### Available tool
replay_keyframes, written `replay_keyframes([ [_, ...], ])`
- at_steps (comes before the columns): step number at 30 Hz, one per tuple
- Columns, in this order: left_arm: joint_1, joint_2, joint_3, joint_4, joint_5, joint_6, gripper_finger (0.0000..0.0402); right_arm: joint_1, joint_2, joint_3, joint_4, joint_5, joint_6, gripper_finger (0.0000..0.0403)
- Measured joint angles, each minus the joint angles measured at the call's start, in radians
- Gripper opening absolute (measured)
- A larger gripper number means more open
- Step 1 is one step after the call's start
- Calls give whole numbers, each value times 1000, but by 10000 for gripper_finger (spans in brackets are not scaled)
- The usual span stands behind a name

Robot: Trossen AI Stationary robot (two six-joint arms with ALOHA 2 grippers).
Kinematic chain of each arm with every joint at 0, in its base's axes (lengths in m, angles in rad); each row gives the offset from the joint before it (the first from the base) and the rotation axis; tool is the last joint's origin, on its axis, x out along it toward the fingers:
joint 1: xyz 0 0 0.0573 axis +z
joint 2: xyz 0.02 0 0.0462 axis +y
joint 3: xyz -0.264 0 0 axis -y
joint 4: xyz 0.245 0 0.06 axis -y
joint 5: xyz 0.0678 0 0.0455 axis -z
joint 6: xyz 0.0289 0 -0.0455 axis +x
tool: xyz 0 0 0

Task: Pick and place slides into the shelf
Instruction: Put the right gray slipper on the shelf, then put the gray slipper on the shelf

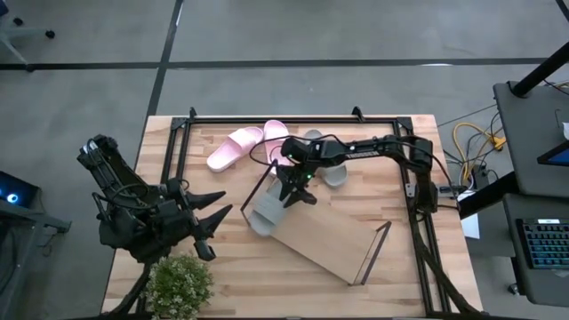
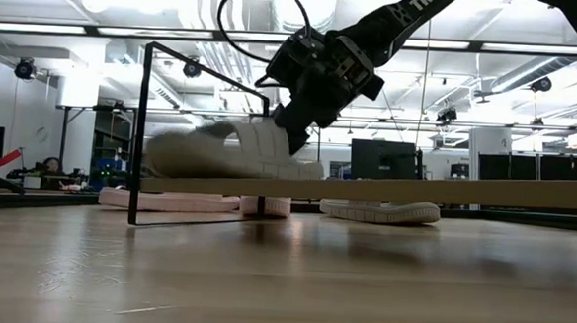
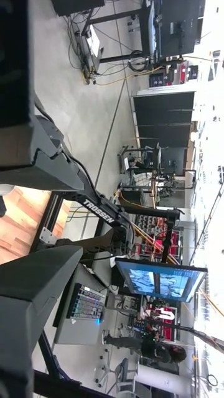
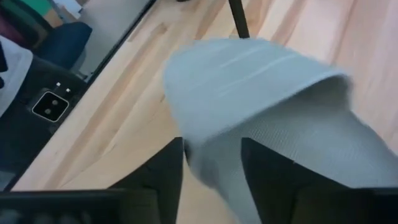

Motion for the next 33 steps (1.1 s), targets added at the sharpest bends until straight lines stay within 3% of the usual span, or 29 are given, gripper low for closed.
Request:
replay_keyframes([
  [9,0,-7,0,-1,2,0,140,1,-91,0,-31,60,72,200],
  [19,7,-24,-1,-1,-11,45,140,13,-297,0,70,90,404,198],
  [22,8,-33,-1,0,-68,109,140,49,-384,-1,164,271,488,191],
  [26,20,-36,-1,-3,-154,122,140,151,-505,0,254,754,522,180],
  [29,22,-36,-1,-3,-153,188,140,253,-565,0,270,1069,484,172],
  [33,50,-47,-2,-3,-55,242,140,366,-601,0,258,1296,496,165],
])
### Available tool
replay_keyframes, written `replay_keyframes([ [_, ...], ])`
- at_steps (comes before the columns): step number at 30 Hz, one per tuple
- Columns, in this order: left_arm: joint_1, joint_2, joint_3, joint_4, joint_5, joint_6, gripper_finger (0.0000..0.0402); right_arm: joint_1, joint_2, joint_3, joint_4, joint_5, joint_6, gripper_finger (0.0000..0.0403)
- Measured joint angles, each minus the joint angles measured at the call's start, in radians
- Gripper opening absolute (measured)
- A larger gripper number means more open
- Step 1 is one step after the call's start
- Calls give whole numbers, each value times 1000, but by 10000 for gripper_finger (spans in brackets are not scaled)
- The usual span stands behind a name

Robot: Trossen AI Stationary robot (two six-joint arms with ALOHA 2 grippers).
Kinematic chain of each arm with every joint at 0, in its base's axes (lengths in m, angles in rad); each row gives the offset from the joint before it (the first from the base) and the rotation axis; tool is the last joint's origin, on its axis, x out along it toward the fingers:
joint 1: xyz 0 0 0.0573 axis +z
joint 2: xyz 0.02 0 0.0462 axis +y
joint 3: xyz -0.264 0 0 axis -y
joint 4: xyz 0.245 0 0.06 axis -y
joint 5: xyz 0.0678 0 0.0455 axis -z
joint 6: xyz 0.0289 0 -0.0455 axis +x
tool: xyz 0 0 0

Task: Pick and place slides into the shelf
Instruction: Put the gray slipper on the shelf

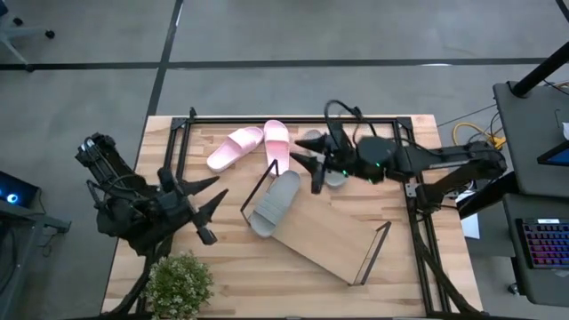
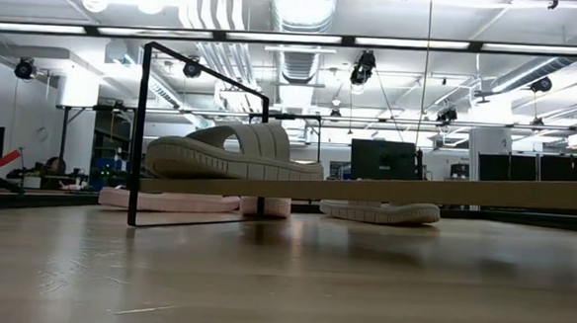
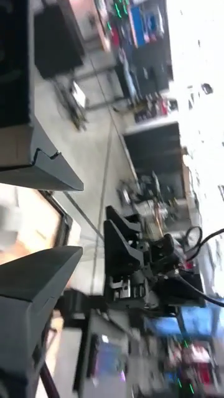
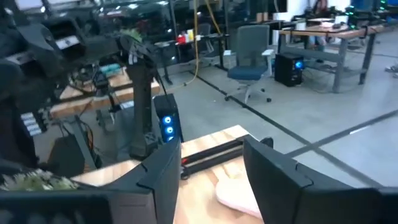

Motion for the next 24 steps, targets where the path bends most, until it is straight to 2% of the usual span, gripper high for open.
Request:
replay_keyframes([
  [5,80,-62,0,4,227,-96,140,83,-32,-1,-5,68,27,160],
  [7,104,-79,0,3,273,-116,140,106,-45,-1,-13,98,10,159],
  [14,121,-111,0,3,292,-138,140,157,-139,-1,-210,268,-87,156],
  [20,155,-84,0,2,294,-189,140,162,-224,-1,-427,271,-24,150],
  [24,194,-54,0,-1,294,-189,140,162,-259,-1,-503,271,9,151],
])
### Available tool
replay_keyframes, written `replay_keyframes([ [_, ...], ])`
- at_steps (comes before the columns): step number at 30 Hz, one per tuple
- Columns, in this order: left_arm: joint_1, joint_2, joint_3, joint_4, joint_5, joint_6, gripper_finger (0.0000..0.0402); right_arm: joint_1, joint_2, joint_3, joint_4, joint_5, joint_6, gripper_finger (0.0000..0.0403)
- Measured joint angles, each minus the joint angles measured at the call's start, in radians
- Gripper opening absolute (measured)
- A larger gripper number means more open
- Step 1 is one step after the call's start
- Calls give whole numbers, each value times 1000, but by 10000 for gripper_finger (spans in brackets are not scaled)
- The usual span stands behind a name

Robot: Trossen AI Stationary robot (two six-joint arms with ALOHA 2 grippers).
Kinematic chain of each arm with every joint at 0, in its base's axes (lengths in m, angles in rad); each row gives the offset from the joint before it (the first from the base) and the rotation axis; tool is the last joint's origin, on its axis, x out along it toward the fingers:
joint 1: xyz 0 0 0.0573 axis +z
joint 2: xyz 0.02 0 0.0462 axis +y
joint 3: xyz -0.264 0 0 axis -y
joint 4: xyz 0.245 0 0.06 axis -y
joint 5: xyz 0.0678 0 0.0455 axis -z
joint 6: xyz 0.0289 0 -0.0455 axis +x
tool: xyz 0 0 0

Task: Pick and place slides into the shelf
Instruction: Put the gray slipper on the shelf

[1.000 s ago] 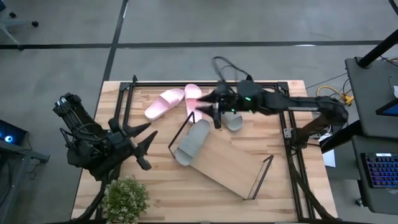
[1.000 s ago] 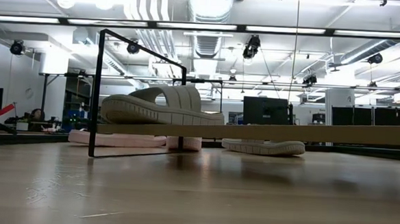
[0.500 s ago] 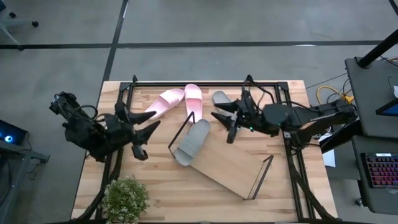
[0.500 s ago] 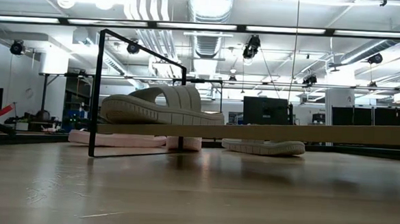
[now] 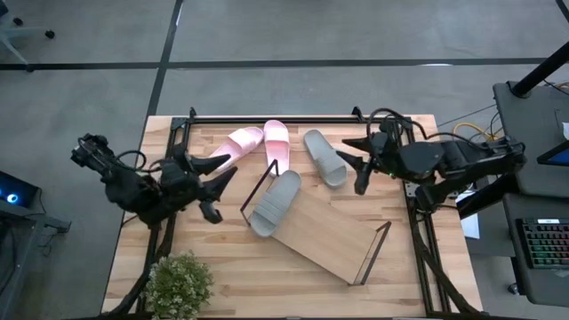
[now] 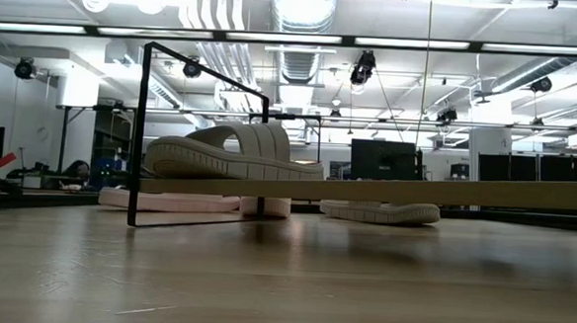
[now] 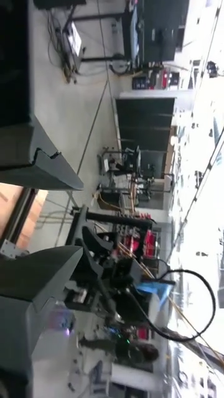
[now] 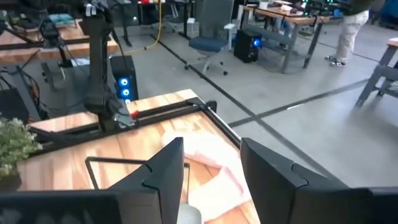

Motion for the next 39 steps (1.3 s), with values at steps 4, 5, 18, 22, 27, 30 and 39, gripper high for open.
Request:
replay_keyframes([
  [4,28,-10,0,-5,1,-8,140,0,-26,0,-25,0,-39,147],
  [5,35,-21,0,-4,1,-16,140,0,-33,0,-35,0,-52,146],
  [18,80,-240,0,-614,217,-391,140,-8,-16,0,-492,0,24,150],
  [22,80,-262,-2,-685,261,-395,140,-9,45,0,-567,-2,46,174],
  [27,80,-283,-2,-688,322,-357,140,-29,168,0,-662,-9,40,209],
  [30,80,-294,-2,-708,370,-340,140,-35,248,0,-689,-9,22,220],
  [39,80,-350,-3,-812,469,-340,140,-80,367,-8,-557,-153,18,207],
])
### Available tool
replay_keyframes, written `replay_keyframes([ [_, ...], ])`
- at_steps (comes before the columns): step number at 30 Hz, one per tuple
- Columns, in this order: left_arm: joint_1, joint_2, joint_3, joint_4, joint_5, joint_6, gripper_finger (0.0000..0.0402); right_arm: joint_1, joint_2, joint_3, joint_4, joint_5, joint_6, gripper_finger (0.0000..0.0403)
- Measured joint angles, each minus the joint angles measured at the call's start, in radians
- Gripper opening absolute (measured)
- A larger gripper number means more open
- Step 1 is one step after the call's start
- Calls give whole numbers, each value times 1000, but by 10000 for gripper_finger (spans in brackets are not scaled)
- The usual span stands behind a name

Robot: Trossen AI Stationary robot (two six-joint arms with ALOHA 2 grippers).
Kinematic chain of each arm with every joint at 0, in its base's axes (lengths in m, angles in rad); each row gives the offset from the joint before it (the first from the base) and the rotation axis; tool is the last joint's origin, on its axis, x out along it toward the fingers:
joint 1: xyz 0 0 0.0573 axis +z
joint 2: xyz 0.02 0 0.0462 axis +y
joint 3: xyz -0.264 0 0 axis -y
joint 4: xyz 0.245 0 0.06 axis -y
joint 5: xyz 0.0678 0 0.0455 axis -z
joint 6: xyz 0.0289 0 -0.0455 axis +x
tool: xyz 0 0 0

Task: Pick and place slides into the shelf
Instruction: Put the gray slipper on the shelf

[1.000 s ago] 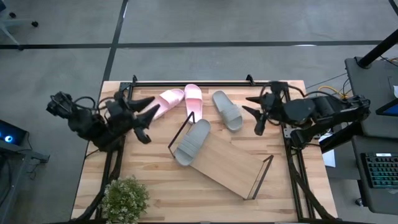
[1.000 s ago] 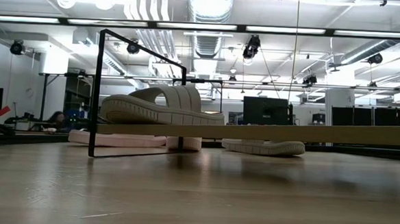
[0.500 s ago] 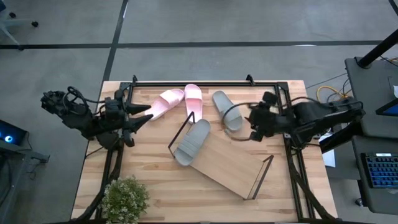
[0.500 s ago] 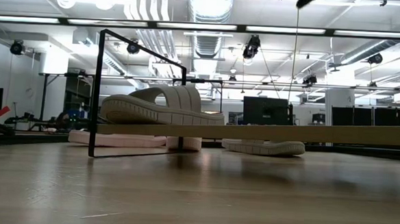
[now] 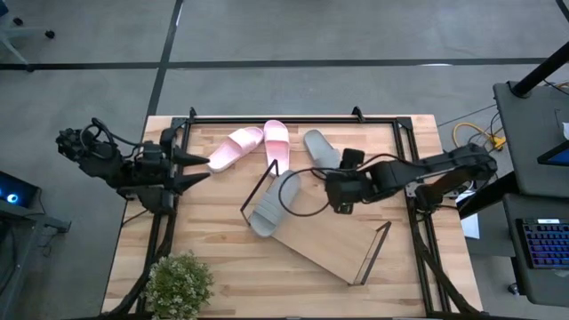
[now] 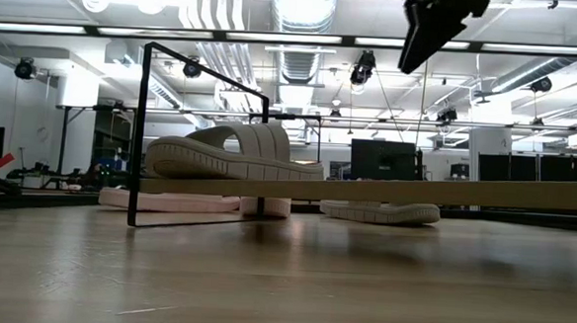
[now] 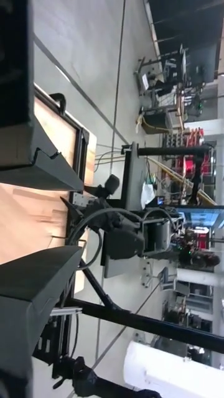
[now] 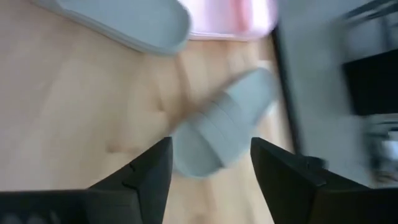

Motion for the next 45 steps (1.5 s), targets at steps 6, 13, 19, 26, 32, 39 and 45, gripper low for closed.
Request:
replay_keyframes([
  [6,0,-18,0,-30,2,0,140,-88,9,-30,49,-72,-71,191],
  [13,0,-28,-1,-30,5,0,140,-218,11,-143,113,-215,-253,187],
  [19,0,-33,-1,-29,4,-1,140,-251,10,-274,305,-212,-416,187],
  [26,0,-32,-1,-29,2,-46,140,-250,9,-425,478,-99,-478,184],
  [32,0,-30,-1,-29,2,-53,140,-255,4,-527,655,-54,-472,178],
  [39,0,-30,-1,-30,0,-53,140,-254,4,-590,686,-3,-473,177],
  [45,0,-28,-1,-28,-1,-54,140,-258,16,-636,739,23,-507,177],
])
